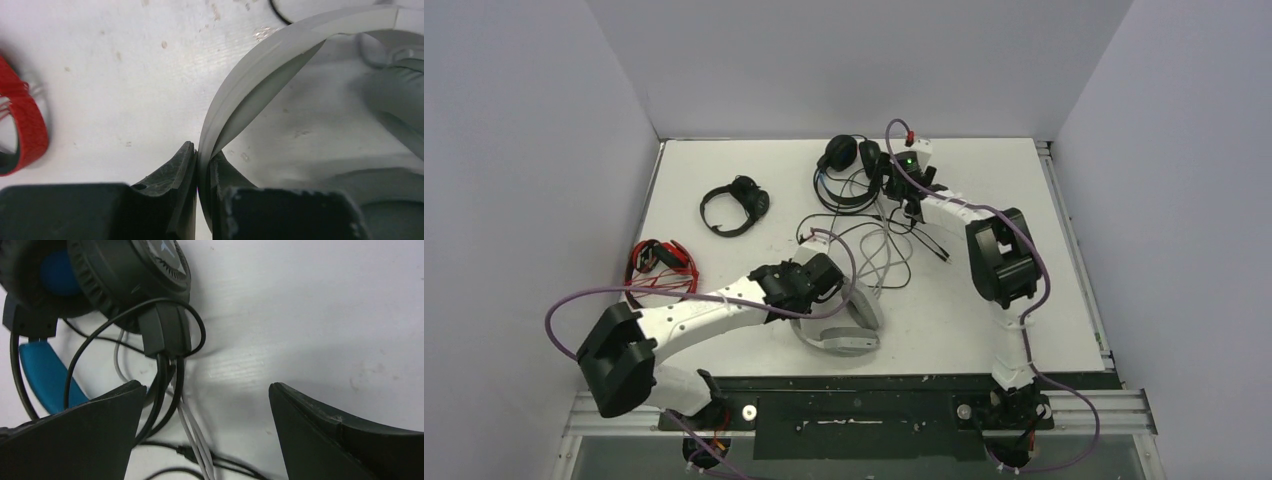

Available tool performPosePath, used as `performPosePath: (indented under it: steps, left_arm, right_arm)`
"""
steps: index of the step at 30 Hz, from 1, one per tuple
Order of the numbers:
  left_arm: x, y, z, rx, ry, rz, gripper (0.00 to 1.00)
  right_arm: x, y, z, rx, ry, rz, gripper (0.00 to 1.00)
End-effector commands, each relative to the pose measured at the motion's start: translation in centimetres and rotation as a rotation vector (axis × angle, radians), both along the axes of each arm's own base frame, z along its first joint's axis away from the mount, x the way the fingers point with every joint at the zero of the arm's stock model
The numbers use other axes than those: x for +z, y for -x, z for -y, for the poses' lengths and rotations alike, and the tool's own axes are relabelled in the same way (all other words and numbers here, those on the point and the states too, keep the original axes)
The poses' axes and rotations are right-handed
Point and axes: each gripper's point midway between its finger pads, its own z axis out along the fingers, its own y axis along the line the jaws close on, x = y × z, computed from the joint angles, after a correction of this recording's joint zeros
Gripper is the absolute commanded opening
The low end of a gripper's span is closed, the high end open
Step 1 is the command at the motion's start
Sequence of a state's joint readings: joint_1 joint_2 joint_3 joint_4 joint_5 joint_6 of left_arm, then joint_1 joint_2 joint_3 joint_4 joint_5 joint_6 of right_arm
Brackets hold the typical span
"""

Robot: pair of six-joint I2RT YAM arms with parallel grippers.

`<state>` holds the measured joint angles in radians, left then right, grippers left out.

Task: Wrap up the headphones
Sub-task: Pick up the headphones from the corner of the board.

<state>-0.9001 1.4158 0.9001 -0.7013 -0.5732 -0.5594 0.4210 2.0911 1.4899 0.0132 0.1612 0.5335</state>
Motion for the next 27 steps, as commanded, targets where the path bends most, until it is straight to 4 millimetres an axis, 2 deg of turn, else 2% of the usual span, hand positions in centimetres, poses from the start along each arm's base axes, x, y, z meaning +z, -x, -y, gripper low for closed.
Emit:
performPosePath:
  steps: [1,6,9,11,12,15,16,18,21,24,27]
  left_arm:
    - [7.9,-1.0,0.4,-0.042,-0.014,0.218,0.01]
    - [10.6,-0.3,0.1,-0.091,-0.011,0.255,0.02]
    - [12.8,-0.2,-0.3,-0.083,0.014,0.301,0.02]
    - [14.9,-0.2,-1.0,-0.058,0.047,0.346,0.02]
    - [16.6,-0.2,-1.4,-0.041,0.077,0.382,0.02]
    - [20.7,-0.2,-3.2,0.016,0.126,0.476,0.03]
    - [21.9,-0.2,-3.8,0.035,0.136,0.504,0.03]
    - [24.4,0.0,-5.4,0.082,0.155,0.564,0.03]
    - [27.8,0.4,-7.8,0.152,0.171,0.646,0.03]
    - [30.7,1.3,-10.9,0.237,0.178,0.728,0.03]
    - [33.5,2.4,-13.8,0.304,0.222,0.801,0.03]
  right_arm:
    - [1.4,-4.1,-0.9,-0.173,-0.142,0.077,0.99]
    - [-0.3,-6.8,-3.0,-0.177,-0.147,0.098,0.94]
    - [-1.1,-7.7,-3.3,-0.183,-0.135,0.074,0.86]
    - [-1.2,-7.9,-2.9,-0.206,-0.121,0.059,0.79]
    - [-1.0,-7.9,-2.5,-0.218,-0.123,0.060,0.67]
    - [-0.3,-7.9,-0.9,-0.256,-0.146,0.061,0.21]
    - [0.1,-7.9,-0.2,-0.268,-0.153,0.067,0.11]
    - [1.0,-7.9,2.0,-0.313,-0.151,0.083,0.01]
    - [3.7,-8.6,7.1,-0.417,-0.140,0.130,0.00]
    - [6.5,-9.3,15.5,-0.555,-0.168,0.161,0.00]
    - [8.6,-8.7,23.2,-0.689,-0.162,0.186,0.00]
